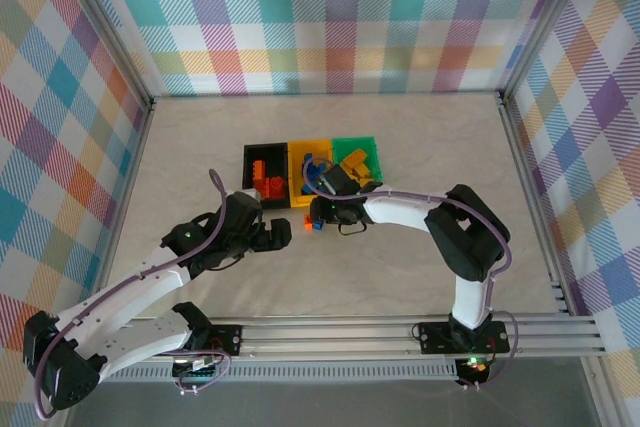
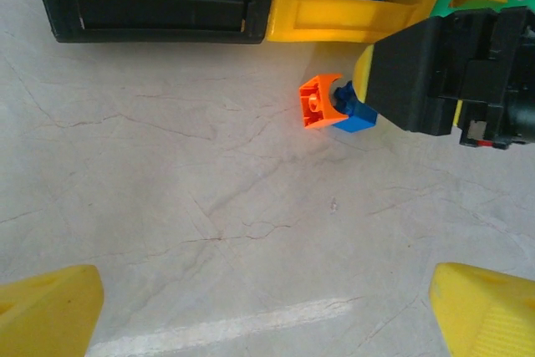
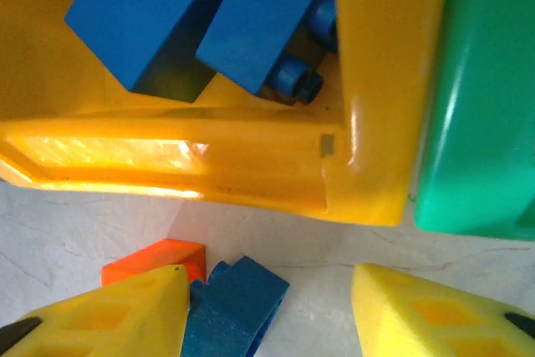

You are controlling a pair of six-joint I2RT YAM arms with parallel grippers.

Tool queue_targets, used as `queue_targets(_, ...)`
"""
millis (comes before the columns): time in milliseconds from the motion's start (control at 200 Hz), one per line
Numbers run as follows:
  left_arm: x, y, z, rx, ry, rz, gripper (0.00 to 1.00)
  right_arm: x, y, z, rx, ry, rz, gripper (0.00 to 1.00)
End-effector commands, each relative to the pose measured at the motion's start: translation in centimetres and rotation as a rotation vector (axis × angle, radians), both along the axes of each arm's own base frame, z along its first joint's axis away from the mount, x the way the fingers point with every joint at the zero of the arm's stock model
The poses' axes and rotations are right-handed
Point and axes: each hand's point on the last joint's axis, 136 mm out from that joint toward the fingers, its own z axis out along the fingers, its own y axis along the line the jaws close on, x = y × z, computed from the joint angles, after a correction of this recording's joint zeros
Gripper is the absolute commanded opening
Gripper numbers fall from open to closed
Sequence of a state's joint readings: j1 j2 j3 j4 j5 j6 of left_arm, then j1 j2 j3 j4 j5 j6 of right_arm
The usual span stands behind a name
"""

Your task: Sort the legos into containers by color

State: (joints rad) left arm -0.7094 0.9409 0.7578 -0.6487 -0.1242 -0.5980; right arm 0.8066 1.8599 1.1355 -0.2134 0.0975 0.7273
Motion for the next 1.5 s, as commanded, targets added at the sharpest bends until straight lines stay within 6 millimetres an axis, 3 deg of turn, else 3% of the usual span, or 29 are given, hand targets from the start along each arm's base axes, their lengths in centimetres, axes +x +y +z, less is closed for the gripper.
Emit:
queue_targets(0,0.2,0.3,-0.4,-0.004,-0.006,0.005,1.0,-1.9,-2.4,-1.5,-0.11,0.064,-0.014,0.48)
queue_targets(205,0.2,0.7,-1.0,-0.002,0.011,0.015,1.0,-2.2,-2.5,-1.3,-0.123,0.068,-0.005,0.45)
queue_targets(320,0.1,0.7,-1.1,-0.006,0.014,0.012,1.0,-2.2,-1.7,-0.5,-0.127,0.025,0.038,0.54)
queue_targets(475,0.1,0.6,-1.2,-0.018,0.018,0.01,1.0,-1.8,-0.3,1.2,-0.096,-0.029,0.068,0.56)
queue_targets(580,0.1,0.5,-1.3,-0.019,0.022,0.008,1.0,-1.6,-0.3,1.3,-0.105,-0.036,0.07,0.56)
queue_targets(830,0.1,0.6,-1.5,-0.015,0.027,0.008,1.0,-2.5,-1.5,-1.2,-0.202,0.046,0.069,0.43)
queue_targets(1040,0.2,0.8,-1.2,-0.006,0.019,0.008,1.0,-2.4,-1.8,-0.4,-0.209,0.019,0.081,0.3)
queue_targets(1160,0.4,1.0,-1.2,0.002,0.014,0.017,1.0,-1.9,-1.2,1.3,-0.181,-0.032,0.11,0.22)
queue_targets(1355,0.4,0.8,-2.1,0.006,0.042,0.012,1.0,1.0,0.7,8.1,-0.115,-0.208,0.15,0.2)
queue_targets(1495,0.4,0.3,-2.6,-0.006,0.061,-0.004,1.0,4.3,1.6,9.3,-0.106,-0.227,0.131,0.21)
